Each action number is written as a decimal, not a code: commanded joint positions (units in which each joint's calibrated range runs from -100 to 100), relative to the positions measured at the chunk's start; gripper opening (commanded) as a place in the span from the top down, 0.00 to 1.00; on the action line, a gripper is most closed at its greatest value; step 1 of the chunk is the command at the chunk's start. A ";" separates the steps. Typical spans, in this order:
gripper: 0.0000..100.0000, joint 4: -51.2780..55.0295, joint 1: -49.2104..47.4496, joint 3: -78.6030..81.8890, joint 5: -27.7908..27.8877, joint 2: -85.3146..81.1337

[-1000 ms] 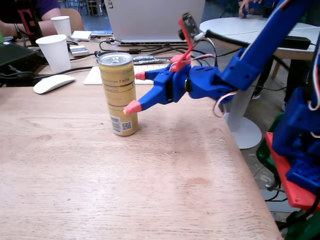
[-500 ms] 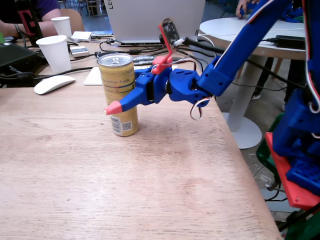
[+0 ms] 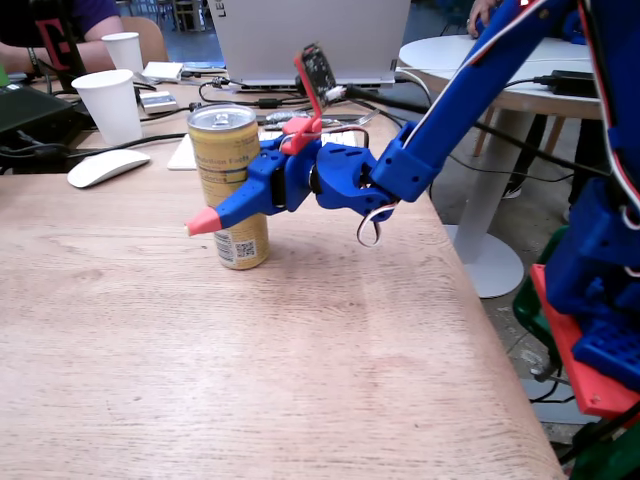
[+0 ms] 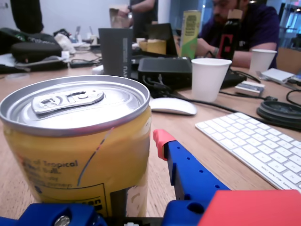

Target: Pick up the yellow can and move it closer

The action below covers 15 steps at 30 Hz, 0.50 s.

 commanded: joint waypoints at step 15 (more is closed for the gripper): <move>0.67 -0.74 -0.42 -3.54 0.15 1.35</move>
